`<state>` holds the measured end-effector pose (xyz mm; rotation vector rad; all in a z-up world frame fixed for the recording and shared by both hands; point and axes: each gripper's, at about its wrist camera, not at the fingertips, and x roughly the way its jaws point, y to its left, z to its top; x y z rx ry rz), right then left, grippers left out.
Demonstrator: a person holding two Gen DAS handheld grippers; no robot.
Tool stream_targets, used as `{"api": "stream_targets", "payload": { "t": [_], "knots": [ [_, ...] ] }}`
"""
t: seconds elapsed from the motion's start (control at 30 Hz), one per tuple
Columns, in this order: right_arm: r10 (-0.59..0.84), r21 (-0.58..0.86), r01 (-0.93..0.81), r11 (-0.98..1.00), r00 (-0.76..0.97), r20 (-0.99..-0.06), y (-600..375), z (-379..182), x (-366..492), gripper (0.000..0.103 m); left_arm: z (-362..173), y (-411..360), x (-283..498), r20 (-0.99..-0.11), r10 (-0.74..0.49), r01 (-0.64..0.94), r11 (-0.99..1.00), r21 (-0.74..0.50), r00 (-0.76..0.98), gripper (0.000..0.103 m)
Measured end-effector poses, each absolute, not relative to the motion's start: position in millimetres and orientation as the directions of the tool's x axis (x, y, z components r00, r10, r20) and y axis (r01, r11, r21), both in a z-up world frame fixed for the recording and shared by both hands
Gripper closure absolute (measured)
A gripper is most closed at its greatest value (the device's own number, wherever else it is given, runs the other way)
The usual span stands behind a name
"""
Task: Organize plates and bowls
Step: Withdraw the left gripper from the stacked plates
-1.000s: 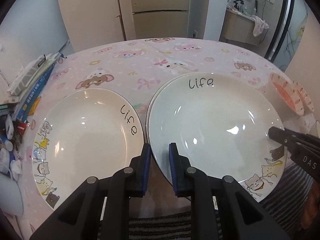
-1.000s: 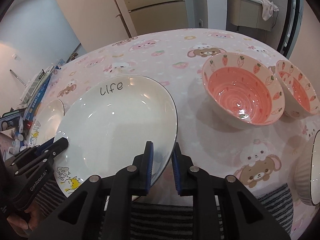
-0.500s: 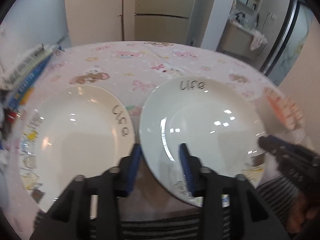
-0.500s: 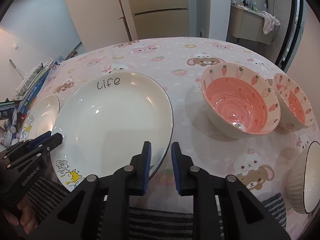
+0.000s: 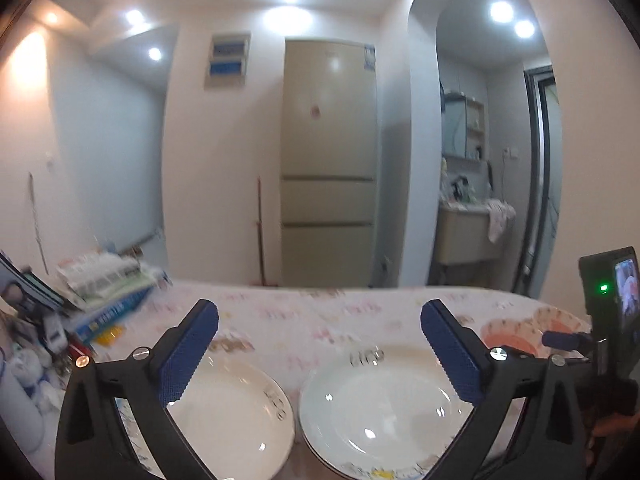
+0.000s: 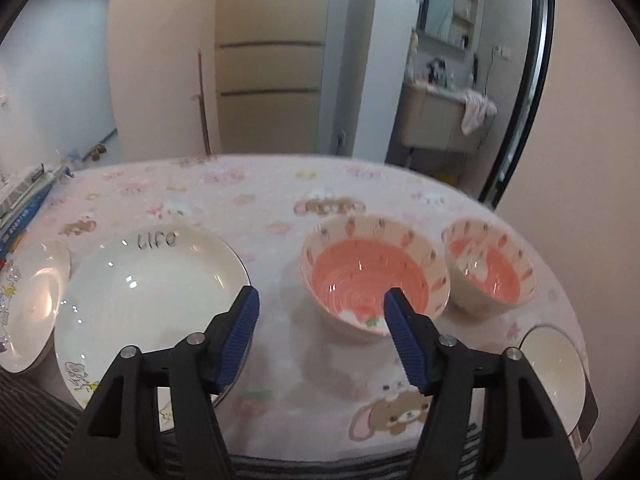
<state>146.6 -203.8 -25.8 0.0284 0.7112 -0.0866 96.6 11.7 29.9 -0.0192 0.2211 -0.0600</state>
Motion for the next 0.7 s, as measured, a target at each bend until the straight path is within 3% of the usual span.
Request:
{"api": "stream_targets", "payload": {
  "t": [0.1,0.2,0.33,0.43,0.57,0.7],
  "knots": [
    [0.031,0.103,0.041,0.994,0.789,-0.613,-209,-17,140,0.034,32,17,97,-0.211,-0.104,0.088,0.993,-0.083,0.972,0.000],
    [0.025,0.110,0.041,0.993,0.843,-0.537,-210,-6,132,0.032,36,24,96,-0.203,-0.142,0.113,0.983,-0.144,0.969,0.000],
    [-0.002,0.100,0.042,0.994,0.929,-0.371,-207,10,113,0.013,50,38,66,-0.083,-0.090,0.081,0.991,-0.108,0.993,0.000],
    [0.008,0.058,0.008,0.998,0.966,-0.258,-198,17,99,0.006,63,48,49,-0.015,-0.054,0.053,0.996,-0.078,0.998,0.000],
    [0.069,0.031,-0.063,0.998,0.975,-0.213,-184,19,92,0.004,71,66,34,0.017,-0.052,0.053,0.996,-0.070,0.999,0.000],
    [0.131,0.061,-0.120,0.991,0.964,-0.232,-177,18,93,0.003,65,88,17,0.052,-0.058,0.063,0.994,-0.095,0.997,0.000]
  ]
}}
